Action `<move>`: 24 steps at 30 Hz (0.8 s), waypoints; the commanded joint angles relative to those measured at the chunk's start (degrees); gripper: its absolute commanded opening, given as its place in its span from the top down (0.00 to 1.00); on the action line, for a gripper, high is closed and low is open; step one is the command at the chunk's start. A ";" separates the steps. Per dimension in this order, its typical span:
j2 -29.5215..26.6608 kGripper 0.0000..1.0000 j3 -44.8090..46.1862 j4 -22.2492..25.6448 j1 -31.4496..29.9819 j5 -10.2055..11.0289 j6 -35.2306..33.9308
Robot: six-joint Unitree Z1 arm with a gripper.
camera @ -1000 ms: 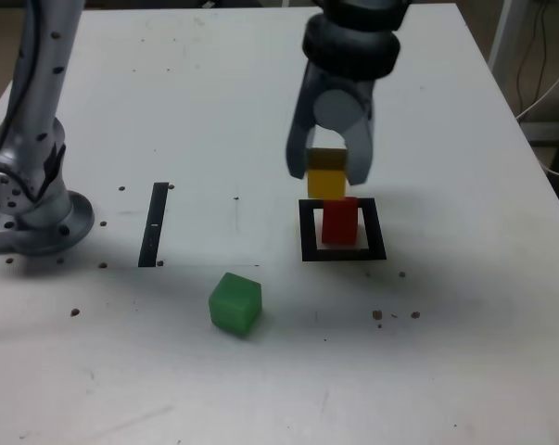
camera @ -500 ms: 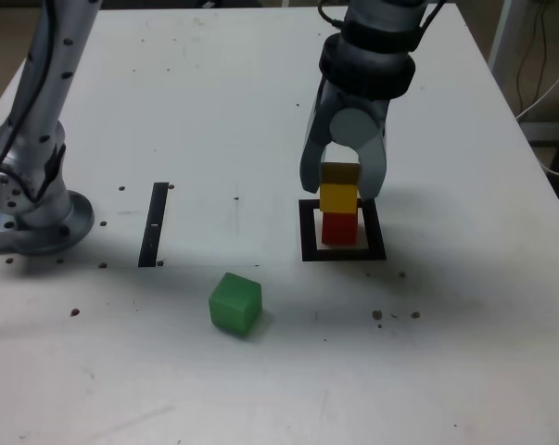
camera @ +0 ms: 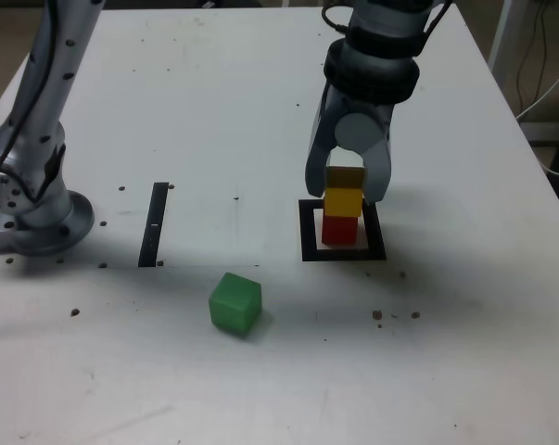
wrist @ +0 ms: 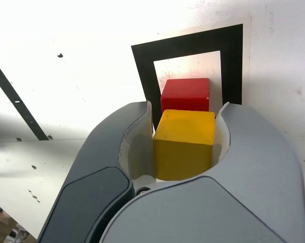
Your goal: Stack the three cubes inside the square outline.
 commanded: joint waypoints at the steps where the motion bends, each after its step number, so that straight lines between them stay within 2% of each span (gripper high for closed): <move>1: 0.28 0.65 0.30 -0.15 -0.03 0.05 -0.08; 5: 0.26 0.65 1.12 -0.51 0.08 -0.01 -0.14; 7: 0.24 0.61 1.64 -0.76 0.22 -0.10 -0.16; 9: 0.21 0.48 2.02 -0.99 0.36 -0.15 -0.08; 13: 0.13 0.15 2.33 -1.23 0.49 -0.21 0.18; 15: 0.08 0.07 2.43 -1.32 0.49 -0.21 0.26; 24: -0.21 0.03 3.13 -1.50 0.58 -0.23 0.27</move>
